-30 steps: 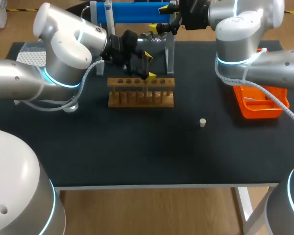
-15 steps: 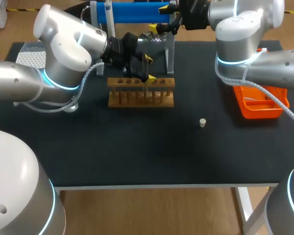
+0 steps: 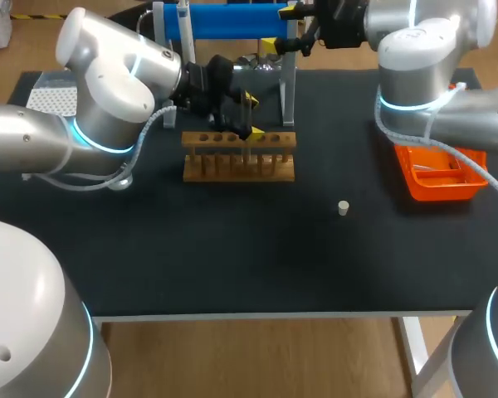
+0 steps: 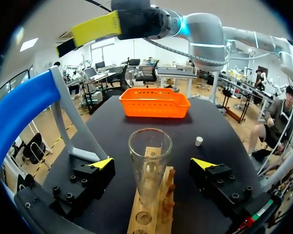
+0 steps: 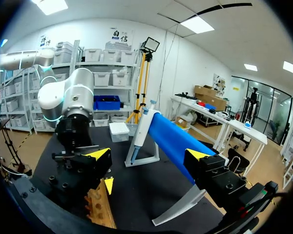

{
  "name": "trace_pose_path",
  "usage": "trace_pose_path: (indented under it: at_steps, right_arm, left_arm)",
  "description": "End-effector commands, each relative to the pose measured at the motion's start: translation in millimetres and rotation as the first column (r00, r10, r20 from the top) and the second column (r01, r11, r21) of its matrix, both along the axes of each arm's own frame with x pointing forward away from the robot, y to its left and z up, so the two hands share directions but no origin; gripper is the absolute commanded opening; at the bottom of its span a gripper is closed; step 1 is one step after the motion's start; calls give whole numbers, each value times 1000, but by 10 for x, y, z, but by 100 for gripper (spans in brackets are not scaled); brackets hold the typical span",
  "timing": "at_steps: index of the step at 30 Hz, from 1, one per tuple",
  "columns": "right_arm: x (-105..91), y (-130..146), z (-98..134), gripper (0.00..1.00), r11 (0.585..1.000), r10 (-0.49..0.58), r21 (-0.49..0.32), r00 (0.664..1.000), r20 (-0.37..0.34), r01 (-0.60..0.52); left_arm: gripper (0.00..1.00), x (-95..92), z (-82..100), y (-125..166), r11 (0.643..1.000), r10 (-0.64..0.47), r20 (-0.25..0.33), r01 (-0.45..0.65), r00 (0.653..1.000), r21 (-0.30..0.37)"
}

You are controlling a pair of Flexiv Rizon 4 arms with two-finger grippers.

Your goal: Invert the test tube, pick up the pipette, mount the tip to pipette, aspirate from beaker and dispense into the tube, eject the tip, return the pipette, and cap with the stopper.

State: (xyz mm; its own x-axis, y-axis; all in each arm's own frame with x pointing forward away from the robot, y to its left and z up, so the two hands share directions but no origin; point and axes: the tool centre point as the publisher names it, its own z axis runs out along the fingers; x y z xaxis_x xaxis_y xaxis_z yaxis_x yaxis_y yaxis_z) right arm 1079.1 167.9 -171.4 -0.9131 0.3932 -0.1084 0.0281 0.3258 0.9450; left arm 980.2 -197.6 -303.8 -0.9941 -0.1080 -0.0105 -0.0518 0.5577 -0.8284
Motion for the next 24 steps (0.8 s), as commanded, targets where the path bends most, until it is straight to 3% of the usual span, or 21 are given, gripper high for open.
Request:
trace_pose_path:
  at_steps: [1,13,19,24]
  right_arm:
    - [-419,-524,147,100,1000,-4,-1,1000,10,4]
    - [-1363,-1663,-22,100,998,-47,-32,999,-7,47]
    - [-1839,-1925,-193,100,998,-63,-33,997,-36,62]
    - [-2165,-1949,-392,100,997,-65,-32,995,-78,63]
  left_arm:
    - [100,5,-3,-2,1000,-1,-1,1,1000,0]
    - [100,5,-3,-2,1000,-1,-1,1,1000,0]
    - [100,5,-3,-2,1000,-1,-1,1,1000,0]
    - [100,5,-3,-2,1000,-1,-1,1,1000,0]
